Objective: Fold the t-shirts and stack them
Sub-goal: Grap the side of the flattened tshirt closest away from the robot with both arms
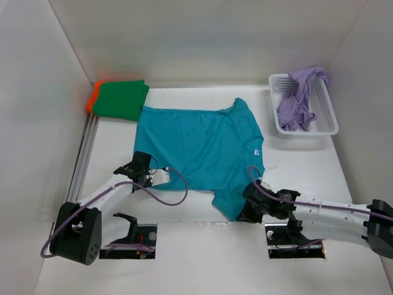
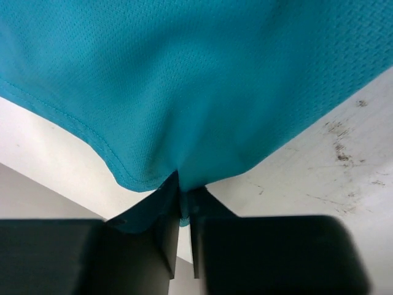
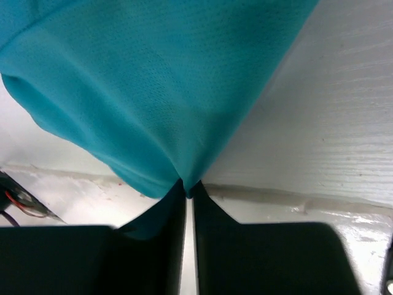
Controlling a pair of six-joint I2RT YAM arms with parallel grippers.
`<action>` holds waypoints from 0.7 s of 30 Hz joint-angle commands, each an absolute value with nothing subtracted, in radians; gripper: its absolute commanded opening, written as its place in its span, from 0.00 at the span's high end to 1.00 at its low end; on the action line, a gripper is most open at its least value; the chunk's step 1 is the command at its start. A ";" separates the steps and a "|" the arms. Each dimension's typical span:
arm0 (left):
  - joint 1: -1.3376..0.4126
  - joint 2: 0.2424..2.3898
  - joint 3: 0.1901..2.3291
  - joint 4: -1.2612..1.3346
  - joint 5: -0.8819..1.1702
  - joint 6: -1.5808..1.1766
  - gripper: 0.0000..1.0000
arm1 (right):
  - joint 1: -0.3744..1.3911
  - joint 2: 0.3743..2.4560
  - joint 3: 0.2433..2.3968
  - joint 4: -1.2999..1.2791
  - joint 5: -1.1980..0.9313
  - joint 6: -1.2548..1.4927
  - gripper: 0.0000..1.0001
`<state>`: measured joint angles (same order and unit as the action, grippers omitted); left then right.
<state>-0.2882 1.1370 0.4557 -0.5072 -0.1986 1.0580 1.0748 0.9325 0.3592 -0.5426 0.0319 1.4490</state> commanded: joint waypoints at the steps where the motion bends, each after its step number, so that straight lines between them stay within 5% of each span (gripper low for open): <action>1: -0.274 1.131 0.460 -0.499 -0.173 1.026 0.95 | 1.078 0.940 0.345 -0.465 0.026 1.456 0.92; 3: -0.259 1.115 0.494 -0.508 -0.166 1.009 0.98 | 1.059 0.907 0.362 -0.479 0.055 1.431 1.00; 9: -0.194 1.135 0.653 -0.587 -0.107 0.974 1.00 | 0.897 0.824 0.491 -0.609 0.097 1.261 1.00; 21: -0.160 1.321 0.874 -0.630 -0.080 0.974 0.99 | 0.400 1.031 0.759 -0.612 -0.001 0.692 1.00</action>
